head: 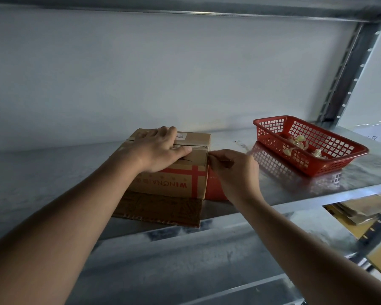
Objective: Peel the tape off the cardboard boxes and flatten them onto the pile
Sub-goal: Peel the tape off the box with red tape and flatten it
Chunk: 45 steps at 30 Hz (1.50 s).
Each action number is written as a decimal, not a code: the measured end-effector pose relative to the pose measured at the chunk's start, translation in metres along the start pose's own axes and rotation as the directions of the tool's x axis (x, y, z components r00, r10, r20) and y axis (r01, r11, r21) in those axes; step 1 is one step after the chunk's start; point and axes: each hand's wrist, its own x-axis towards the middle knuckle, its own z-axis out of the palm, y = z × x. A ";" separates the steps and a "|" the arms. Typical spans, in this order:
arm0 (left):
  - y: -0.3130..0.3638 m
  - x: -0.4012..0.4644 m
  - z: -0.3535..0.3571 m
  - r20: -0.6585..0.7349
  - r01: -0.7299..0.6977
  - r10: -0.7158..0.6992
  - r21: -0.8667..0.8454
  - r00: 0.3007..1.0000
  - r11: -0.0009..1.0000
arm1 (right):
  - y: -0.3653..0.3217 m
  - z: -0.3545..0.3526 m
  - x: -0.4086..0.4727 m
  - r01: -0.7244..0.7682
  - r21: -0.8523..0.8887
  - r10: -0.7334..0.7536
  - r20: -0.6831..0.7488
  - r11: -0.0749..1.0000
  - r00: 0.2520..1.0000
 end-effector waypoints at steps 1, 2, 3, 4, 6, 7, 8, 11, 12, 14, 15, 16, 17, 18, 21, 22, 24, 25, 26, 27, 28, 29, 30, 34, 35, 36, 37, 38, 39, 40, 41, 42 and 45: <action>0.000 0.000 0.000 -0.001 -0.001 0.001 0.007 1.000 1.000 | -0.001 0.001 0.001 -0.004 -0.014 0.004 -0.017 1.000 1.000; 0.000 0.000 0.000 -0.001 -0.002 0.002 0.014 1.000 1.000 | -0.001 0.002 0.002 -0.005 -0.029 0.005 -0.032 1.000 0.999; 0.000 0.000 0.000 -0.001 0.001 -0.001 0.017 1.000 1.000 | -0.001 0.003 0.003 -0.001 -0.043 -0.001 -0.041 0.999 0.999; 0.001 0.001 0.000 -0.001 0.004 -0.004 0.017 1.000 1.000 | 0.000 0.004 0.004 0.010 -0.058 -0.013 -0.043 0.998 0.999; 0.000 0.001 0.000 -0.004 0.007 -0.007 0.021 1.000 1.000 | 0.002 0.004 0.007 0.042 -0.086 -0.044 -0.016 0.995 0.999; 0.000 0.000 0.000 -0.009 0.004 -0.004 0.025 1.000 1.000 | 0.003 0.003 0.010 0.043 -0.100 -0.043 0.005 0.994 0.999; -0.001 0.000 0.000 -0.013 -0.001 0.002 0.026 1.000 1.000 | 0.006 0.000 0.013 0.026 -0.112 -0.025 0.017 0.993 1.000; -0.002 0.000 0.000 -0.024 -0.014 0.015 0.009 1.000 1.000 | 0.018 -0.015 0.021 -0.066 -0.039 0.068 0.045 0.997 0.997; -0.003 0.001 0.001 -0.026 -0.013 0.013 0.002 1.000 1.000 | 0.019 -0.019 0.021 -0.090 0.028 0.087 0.097 0.996 0.991; -0.004 0.002 0.001 -0.022 -0.004 0.003 -0.012 1.000 1.000 | 0.016 -0.019 0.017 -0.112 0.139 0.082 0.203 0.984 0.976; -0.004 0.003 0.002 -0.021 -0.004 0.004 -0.011 1.000 1.000 | 0.014 -0.017 0.013 -0.112 0.169 0.073 0.222 0.979 0.972; -0.003 0.003 0.002 -0.023 -0.007 0.007 -0.006 1.000 1.000 | 0.013 -0.015 0.010 -0.111 0.186 0.069 0.217 0.976 0.974; -0.003 0.003 0.003 -0.026 -0.008 0.008 0.000 1.000 1.000 | 0.012 -0.013 0.008 -0.110 0.196 0.070 0.197 0.974 0.978; -0.003 0.003 0.003 -0.030 -0.009 0.009 0.003 1.000 1.000 | 0.011 -0.011 0.006 -0.113 0.202 0.078 0.171 0.973 0.982; -0.002 0.003 0.003 -0.028 -0.003 0.003 -0.004 1.000 1.000 | 0.009 -0.007 0.004 -0.099 0.153 0.085 0.097 0.983 0.992; -0.002 0.002 0.003 -0.026 -0.002 0.002 -0.004 1.000 1.000 | 0.008 -0.006 0.003 -0.088 0.124 0.078 0.084 0.988 0.993; 0.000 0.002 0.002 -0.023 0.001 0.000 0.006 1.000 1.000 | 0.005 -0.003 0.003 -0.078 0.092 0.073 0.059 0.993 0.996; 0.000 0.002 0.002 -0.022 0.004 -0.003 0.009 1.000 1.000 | 0.004 -0.002 0.003 -0.070 0.079 0.067 0.043 0.994 0.997; 0.001 0.001 0.002 -0.023 0.007 -0.006 0.010 1.000 1.000 | 0.003 -0.001 0.003 -0.054 0.055 0.052 0.026 0.997 0.998; 0.001 0.001 0.001 -0.025 0.010 -0.009 0.010 1.000 1.000 | 0.001 -0.001 0.003 -0.035 0.021 0.035 0.011 0.999 0.999; 0.002 0.001 0.001 -0.028 0.012 -0.011 0.011 1.000 1.000 | 0.000 -0.001 0.004 -0.020 -0.011 0.020 0.002 1.000 1.000; 0.002 0.000 0.000 -0.033 0.010 -0.010 0.014 0.999 1.000 | 0.000 -0.001 0.004 -0.005 -0.033 0.005 0.004 0.999 1.000; 0.002 0.000 0.000 -0.038 0.006 -0.006 0.017 0.999 1.000 | -0.001 -0.002 0.005 0.013 -0.046 -0.012 0.018 0.999 1.000; 0.002 -0.001 -0.001 -0.038 0.002 -0.001 0.016 0.999 1.000 | 0.001 -0.011 0.018 0.150 -0.194 -0.128 0.124 0.969 0.984; 0.002 -0.001 -0.002 -0.036 0.001 -0.001 0.017 0.999 1.000 | 0.001 -0.013 0.021 0.210 -0.262 -0.174 0.154 0.942 0.973; 0.001 -0.001 -0.002 -0.037 0.000 0.001 0.018 0.999 1.000 | 0.000 -0.014 0.025 0.269 -0.320 -0.221 0.177 0.909 0.959; 0.001 -0.001 -0.002 -0.038 -0.004 0.005 0.020 0.999 1.000 | 0.000 -0.015 0.027 0.312 -0.355 -0.260 0.187 0.881 0.947; 0.000 -0.001 -0.001 -0.041 -0.008 0.008 0.022 0.999 1.000 | 0.001 -0.016 0.028 0.332 -0.363 -0.283 0.183 0.871 0.941; 0.000 0.000 -0.001 -0.044 -0.010 0.011 0.025 0.999 1.000 | 0.003 -0.015 0.029 0.334 -0.348 -0.292 0.169 0.876 0.941; -0.001 0.000 -0.001 -0.046 -0.010 0.012 0.026 0.999 1.000 | 0.005 -0.015 0.027 0.324 -0.311 -0.292 0.145 0.893 0.945; -0.001 0.001 0.000 -0.046 -0.010 0.011 0.026 0.999 1.000 | 0.007 -0.014 0.025 0.303 -0.256 -0.281 0.117 0.918 0.952; -0.001 0.002 0.001 -0.043 -0.009 0.010 0.023 0.999 1.000 | 0.009 -0.013 0.022 0.270 -0.193 -0.257 0.094 0.943 0.962; -0.001 0.003 0.002 -0.034 -0.001 0.001 0.006 0.999 1.000 | 0.013 -0.009 0.012 0.136 -0.050 -0.130 0.106 0.989 0.986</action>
